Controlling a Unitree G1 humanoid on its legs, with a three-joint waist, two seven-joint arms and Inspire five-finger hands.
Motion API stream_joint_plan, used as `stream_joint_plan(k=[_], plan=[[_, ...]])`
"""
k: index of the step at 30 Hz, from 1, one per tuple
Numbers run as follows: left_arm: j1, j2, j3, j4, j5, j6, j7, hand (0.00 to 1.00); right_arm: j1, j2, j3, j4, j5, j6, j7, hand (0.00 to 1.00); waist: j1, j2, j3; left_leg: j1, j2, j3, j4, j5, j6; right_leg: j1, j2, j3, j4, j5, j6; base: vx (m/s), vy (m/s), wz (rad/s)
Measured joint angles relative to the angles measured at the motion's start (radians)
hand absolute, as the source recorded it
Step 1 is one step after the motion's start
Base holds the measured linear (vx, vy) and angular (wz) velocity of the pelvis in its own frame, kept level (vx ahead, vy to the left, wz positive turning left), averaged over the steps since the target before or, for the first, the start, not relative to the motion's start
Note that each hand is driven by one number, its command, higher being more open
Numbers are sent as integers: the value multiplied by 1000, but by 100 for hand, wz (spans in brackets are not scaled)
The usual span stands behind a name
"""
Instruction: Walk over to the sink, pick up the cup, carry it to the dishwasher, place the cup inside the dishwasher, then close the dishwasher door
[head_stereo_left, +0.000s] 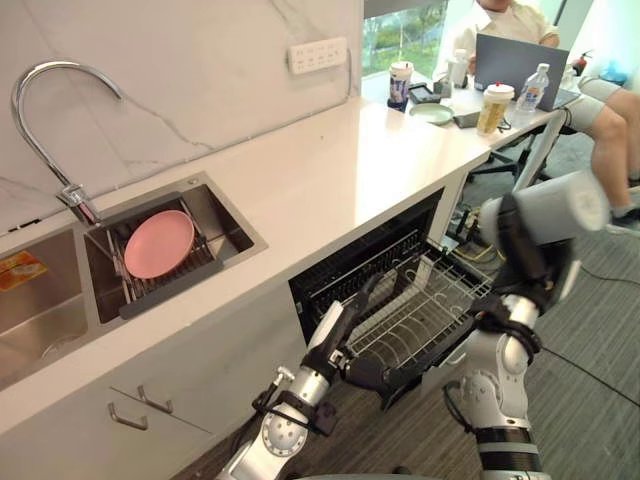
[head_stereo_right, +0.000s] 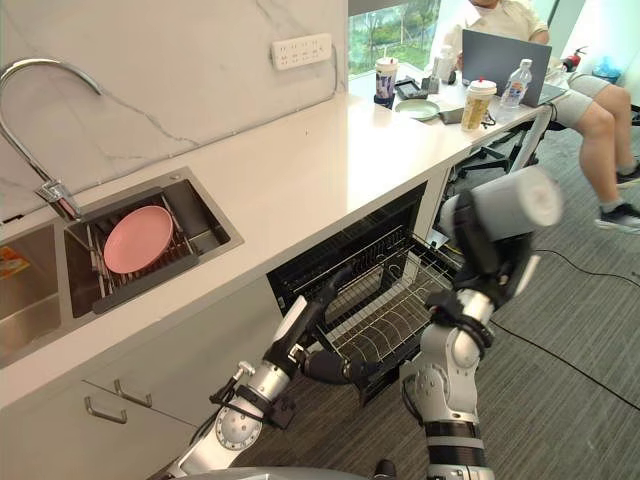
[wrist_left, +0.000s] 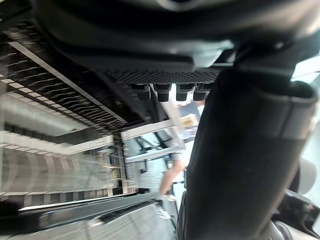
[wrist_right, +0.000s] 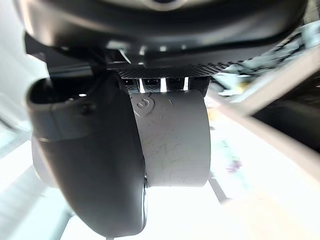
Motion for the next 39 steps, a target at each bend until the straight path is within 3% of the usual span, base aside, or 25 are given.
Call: stream_joint_plan(k=[3,10,14,19,21,24,29,34,38,39], plan=[[55,26,61,67,-13,11,-16,100,12,0,-17,101,0,27,77,0,0,-10,8,-1,-8,-27,0,3,3,16,-8,-29,0,-6,9,32,11,30],[111,49,173,221,-20,46,7,100,15,-2,-17,141,-76,61,164,0,3,-33,25,-6,-42,-79,-2,10,13,44,-41,-85,0,-12,29,6,44,25],[111,30,226,321,-20,53,28,100,8,-6,-14,193,-143,90,194,0,17,-41,31,-12,-51,-90,-2,7,16,48,-48,-96,0,-15,36,-8,42,11],[67,2,352,455,-39,65,67,100,-35,-69,3,331,-247,170,233,0,28,-46,52,-42,-57,-98,-2,12,20,44,-58,-139,1,-20,43,7,29,26],[43,4,384,483,-47,89,75,100,-73,-107,29,401,-294,206,232,0,32,-47,72,-74,-57,-89,-2,21,22,27,-67,-170,12,-23,48,33,36,38],[18,10,410,498,-54,108,80,100,-147,-137,30,541,-316,237,212,0,68,-58,111,-92,-68,-106,4,36,33,9,-83,-186,39,-34,57,89,45,24],[10,21,418,499,-59,123,110,100,-270,-201,30,662,-330,241,202,0,89,-59,172,-151,-87,-111,6,58,33,-38,-108,-225,85,-41,65,32,54,29],[-31,22,440,532,-100,135,160,100,-397,-263,31,790,-351,244,205,0,141,-67,265,-211,-92,-137,5,88,37,-95,-115,-231,119,-42,59,-55,30,15],[-47,24,470,563,-140,136,200,100,-441,-295,36,842,-350,244,203,0,146,-67,303,-250,-91,-159,-1,101,41,-130,-116,-247,143,-51,45,-105,16,16],[-51,25,482,574,-140,138,208,100,-446,-314,36,849,-351,260,206,100,146,-65,318,-263,-90,-160,-1,102,39,-136,-116,-257,143,-57,41,-61,7,19]])
